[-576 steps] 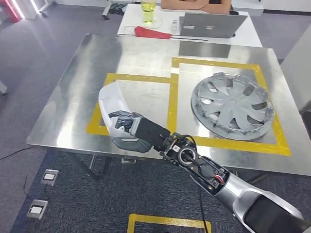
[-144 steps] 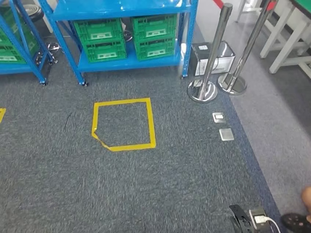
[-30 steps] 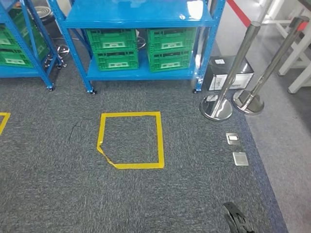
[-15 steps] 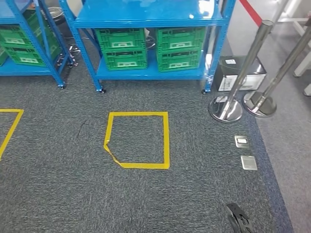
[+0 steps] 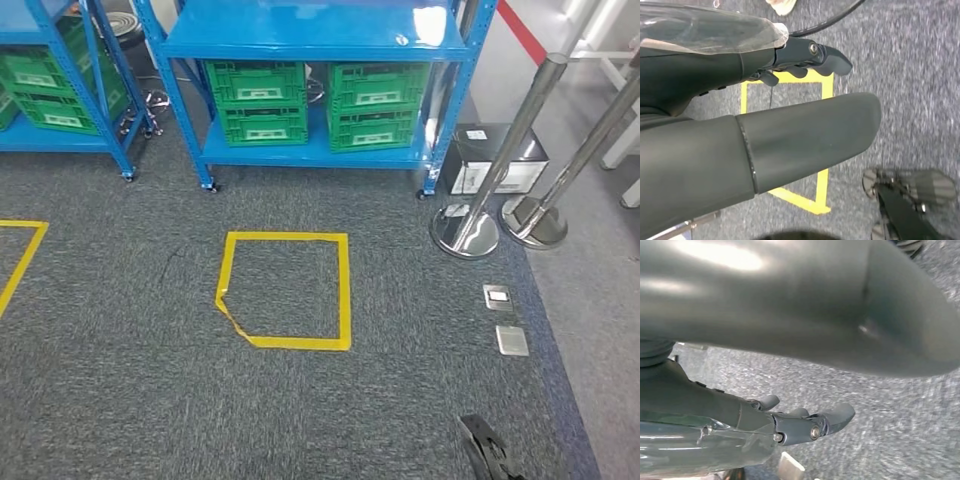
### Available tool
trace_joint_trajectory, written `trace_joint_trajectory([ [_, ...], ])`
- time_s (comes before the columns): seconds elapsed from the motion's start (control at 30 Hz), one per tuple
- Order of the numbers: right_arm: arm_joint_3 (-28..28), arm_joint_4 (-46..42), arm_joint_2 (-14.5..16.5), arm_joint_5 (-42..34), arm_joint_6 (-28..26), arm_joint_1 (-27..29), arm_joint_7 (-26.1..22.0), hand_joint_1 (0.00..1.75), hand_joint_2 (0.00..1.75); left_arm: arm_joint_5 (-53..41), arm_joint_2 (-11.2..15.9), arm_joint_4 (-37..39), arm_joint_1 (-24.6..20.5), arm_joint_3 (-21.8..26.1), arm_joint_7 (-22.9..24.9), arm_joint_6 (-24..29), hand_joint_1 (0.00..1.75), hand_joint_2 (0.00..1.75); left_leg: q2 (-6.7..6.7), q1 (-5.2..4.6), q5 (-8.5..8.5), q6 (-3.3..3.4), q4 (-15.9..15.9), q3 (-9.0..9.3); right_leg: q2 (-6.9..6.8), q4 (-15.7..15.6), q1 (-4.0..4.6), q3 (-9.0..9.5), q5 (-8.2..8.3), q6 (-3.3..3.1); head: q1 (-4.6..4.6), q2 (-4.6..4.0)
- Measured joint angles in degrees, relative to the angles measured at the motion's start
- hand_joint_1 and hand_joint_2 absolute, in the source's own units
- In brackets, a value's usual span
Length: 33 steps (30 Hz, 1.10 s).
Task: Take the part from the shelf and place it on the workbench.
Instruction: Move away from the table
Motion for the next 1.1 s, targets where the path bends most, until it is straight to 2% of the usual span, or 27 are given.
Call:
trace_joint_trajectory([
  [0.07, 0.0, 0.0, 0.0, -0.1, 0.0, 0.0, 0.0, 0.00, 0.00, -0.1, 0.0, 0.0, 0.0, 0.0, 0.0, 0.0, 0.00, 0.00, -0.02, -0.12, -0.18, 0.27, 0.0, 0.23, 0.27, 7.9, -0.04, -3.90, -3.72, 0.38, 0.42, 0.00],
  [0.1, 0.0, 0.0, 0.0, -0.1, 0.0, 0.1, 0.0, 0.00, 0.00, -0.1, 0.0, 0.0, 0.0, 0.0, 0.0, -0.1, 0.00, 0.00, -0.10, -0.17, -0.32, 0.34, 0.0, 0.39, 0.31, 11.0, -0.06, -5.65, -4.79, 0.55, 0.57, 0.00],
  [0.13, 0.0, 0.0, 0.0, -0.2, 0.0, 0.2, 0.0, 0.00, 0.00, -0.2, 0.0, 0.0, 0.0, 0.0, 0.0, -0.1, 0.00, 0.00, -0.22, -0.19, -0.50, 0.34, 0.1, 0.64, 0.33, 12.3, -0.07, -6.56, -4.77, 0.63, 0.71, 0.00],
  [0.17, 0.0, 0.0, 0.0, -0.2, 0.0, 0.3, 0.0, 0.00, 0.00, -0.2, 0.0, 0.0, 0.1, 0.0, 0.0, -0.2, 0.00, 0.00, -0.38, -0.18, -0.74, 0.27, 0.1, 1.01, 0.33, 11.2, -0.09, -6.34, -3.52, 0.61, 0.89, 0.00],
  [0.23, 0.0, 0.0, 0.0, -0.2, 0.0, 0.3, 0.0, 0.00, 0.00, -0.3, -0.1, 0.0, 0.1, 0.0, 0.0, -0.3, 0.00, 0.00, -0.61, -0.10, -1.40, -0.08, 0.1, 2.00, 0.37, 3.6, -0.11, -3.31, 1.29, 0.38, 1.28, 0.00],
  [0.27, 0.0, 0.0, -0.1, -0.2, 0.0, 0.3, -0.1, 0.00, 0.00, -0.3, -0.1, 0.0, 0.1, 0.0, 0.0, -0.4, 0.00, 0.00, -0.66, -0.11, -1.74, -0.33, 0.2, 2.41, 0.42, -0.1, -0.05, -1.95, 2.64, 0.21, 1.35, 0.00],
  [0.3, 0.0, 0.0, -0.1, -0.2, 0.0, 0.3, -0.1, 0.00, 0.00, -0.2, -0.1, 0.0, 0.0, 0.0, 0.0, -0.4, 0.00, 0.00, -0.70, -0.13, -2.05, -0.63, 0.2, 2.58, 0.46, -2.7, 0.09, -1.00, 3.26, -0.11, 1.41, 0.00],
  [0.33, 0.0, 0.0, -0.1, -0.2, 0.0, 0.3, -0.1, 0.00, 0.00, -0.2, -0.1, 0.0, 0.0, 0.0, 0.0, -0.4, 0.00, 0.00, -0.71, -0.16, -2.28, -0.98, 0.3, 2.74, 0.49, -3.9, 0.22, -0.58, 3.26, -0.54, 1.37, 0.00],
  [0.37, 0.0, 0.0, -0.1, -0.2, 0.0, 0.2, -0.2, 0.00, 0.00, -0.2, -0.1, 0.0, 0.0, 0.0, 0.0, -0.4, 0.00, 0.00, -0.72, -0.23, -2.38, -1.29, 0.5, 2.82, 0.47, -4.1, 0.34, -0.53, 2.76, -1.01, 1.22, 0.00],
  [0.43, 0.0, 0.0, -0.1, -0.2, 0.1, 0.2, -0.2, 0.00, 0.00, -0.2, 0.0, 0.0, 0.0, 0.0, 0.0, -0.4, 0.00, 0.00, -0.65, -0.21, -2.74, -1.84, 1.2, 3.05, 0.44, -4.4, 0.28, 0.48, 3.18, -1.85, 0.91, 0.00],
  [0.47, 0.0, 0.0, -0.1, -0.2, 0.1, 0.3, -0.2, 0.00, 0.00, -0.2, 0.0, 0.0, 0.0, 0.0, 0.0, -0.4, 0.00, 0.00, -0.55, -0.18, -3.34, -2.06, 2.7, 2.47, 0.41, -4.6, 0.20, 0.98, 3.16, -2.10, 0.63, 0.00],
  [0.5, 0.0, 0.0, -0.1, -0.2, 0.0, 0.3, -0.2, 0.00, 0.00, -0.2, 0.0, 0.0, -0.1, 0.0, 0.0, -0.4, 0.00, 0.00, -0.46, -0.09, -4.42, -2.33, 5.3, 1.10, 0.40, -4.8, 0.14, 1.45, 3.15, -2.32, 0.36, 0.00],
  [0.6, 0.0, 0.0, -0.1, -0.2, 0.1, 0.2, -0.2, 0.00, 0.00, -0.2, -0.1, 0.0, -0.1, 0.0, 0.0, -0.4, 0.00, 0.00, -0.34, 0.14, -8.66, -2.97, 17.0, -6.49, 0.35, -5.1, 0.21, 1.92, 2.63, -2.76, -0.25, 0.00],
  [0.63, 0.0, 0.0, -0.1, -0.2, 0.1, 0.2, -0.2, 0.00, 0.00, -0.2, -0.1, 0.0, 0.0, 0.0, 0.0, -0.4, 0.00, 0.00, -0.34, 0.21, -8.85, -3.02, 18.9, -8.28, 0.38, -5.1, 0.24, 2.18, 2.37, -2.81, -0.32, 0.00],
  [0.67, 0.0, 0.0, -0.1, -0.2, 0.1, 0.2, -0.2, 0.00, 0.00, -0.2, -0.1, 0.0, 0.1, 0.0, 0.0, -0.4, 0.00, 0.00, -0.33, 0.28, -7.75, -2.99, 18.6, -8.97, 0.43, -5.1, 0.24, 2.56, 2.08, -2.80, -0.45, 0.00],
  [0.7, 0.0, 0.0, -0.1, -0.2, 0.1, 0.3, -0.2, 0.00, 0.00, -0.2, -0.1, 0.0, 0.2, 0.0, 0.0, -0.4, 0.00, 0.00, -0.31, 0.34, -5.53, -2.92, 16.0, -8.50, 0.47, -5.1, 0.23, 3.03, 1.75, -2.73, -0.57, 0.00],
  [0.73, 0.0, 0.0, -0.1, -0.2, 0.1, 0.3, -0.2, 0.00, 0.00, -0.2, -0.1, 0.0, 0.3, 0.0, 0.0, -0.4, 0.00, 0.00, -0.21, 0.39, -2.71, -2.76, 11.8, -7.15, 0.49, -5.1, 0.21, 3.51, 1.39, -2.61, -0.68, 0.00],
  [0.77, 0.0, 0.0, -0.1, -0.2, 0.1, 0.3, -0.2, 0.00, 0.00, -0.2, -0.1, 0.0, 0.3, 0.0, 0.0, -0.4, 0.00, 0.00, -0.09, 0.35, -0.64, -2.53, 7.8, -5.79, 0.50, -5.1, 0.25, 3.99, 1.02, -2.41, -0.79, 0.00],
  [0.8, 0.0, 0.0, -0.1, -0.2, 0.1, 0.2, -0.2, 0.00, 0.00, -0.2, 0.0, 0.0, 0.2, 0.0, 0.0, -0.4, 0.00, 0.00, 0.05, 0.22, 0.12, -2.23, 4.7, -4.73, 0.52, -5.2, 0.27, 4.28, 0.69, -2.13, -0.85, 0.00],
  [0.83, 0.0, 0.0, -0.1, -0.2, 0.1, 0.2, -0.2, 0.00, 0.00, -0.2, 0.0, 0.0, 0.1, 0.0, 0.1, -0.4, 0.00, 0.00, 0.13, 0.01, 0.29, -1.85, 3.0, -4.14, 0.52, -5.3, 0.25, 4.45, 0.41, -1.78, -0.85, 0.00],
  [0.9, 0.0, 0.0, -0.1, -0.2, 0.1, 0.2, -0.2, 0.00, 0.00, -0.1, 0.0, 0.0, 0.1, 0.0, 0.1, -0.4, 0.00, 0.00, -0.05, -0.27, 0.06, -0.90, 2.3, -3.66, 0.55, -4.8, 0.14, 4.78, 0.47, -0.94, -0.76, 0.00],
  [0.97, 0.0, 0.0, 0.0, -0.2, 0.2, 0.2, -0.2, 0.00, 0.00, -0.1, 0.0, 0.0, 0.2, 0.0, 0.2, -0.4, 0.00, 0.00, -0.19, -0.26, 0.87, 0.06, 1.7, -2.60, 0.53, -3.1, -0.04, 4.87, -0.14, -0.31, -0.51, 0.00],
  [1.0, 0.0, 0.0, 0.0, -0.2, 0.2, 0.1, -0.2, 0.00, 0.00, -0.1, 0.0, 0.0, 0.2, 0.0, 0.2, -0.4, 0.00, 0.00, -0.18, -0.27, 0.81, 0.44, 1.7, -2.08, 0.51, -1.2, -0.09, 4.05, -1.33, -0.14, -0.36, 0.00],
  [1.03, 0.0, 0.0, 0.0, -0.2, 0.3, 0.1, -0.2, 0.00, 0.00, -0.1, 0.0, 0.0, 0.1, 0.0, 0.2, -0.4, 0.00, 0.00, -0.16, -0.28, 0.66, 0.73, 1.6, -1.76, 0.50, 1.9, -0.10, 2.38, -2.96, -0.02, -0.18, 0.00],
  [1.1, 0.0, 0.0, 0.0, -0.2, 0.3, 0.1, -0.2, 0.00, 0.00, -0.1, 0.1, 0.0, 0.0, 0.0, 0.2, -0.4, 0.00, 0.00, -0.23, -0.40, 0.13, 1.05, 1.6, -1.32, 0.52, 9.5, -0.04, -2.31, -6.11, 0.14, 0.17, 0.00],
])
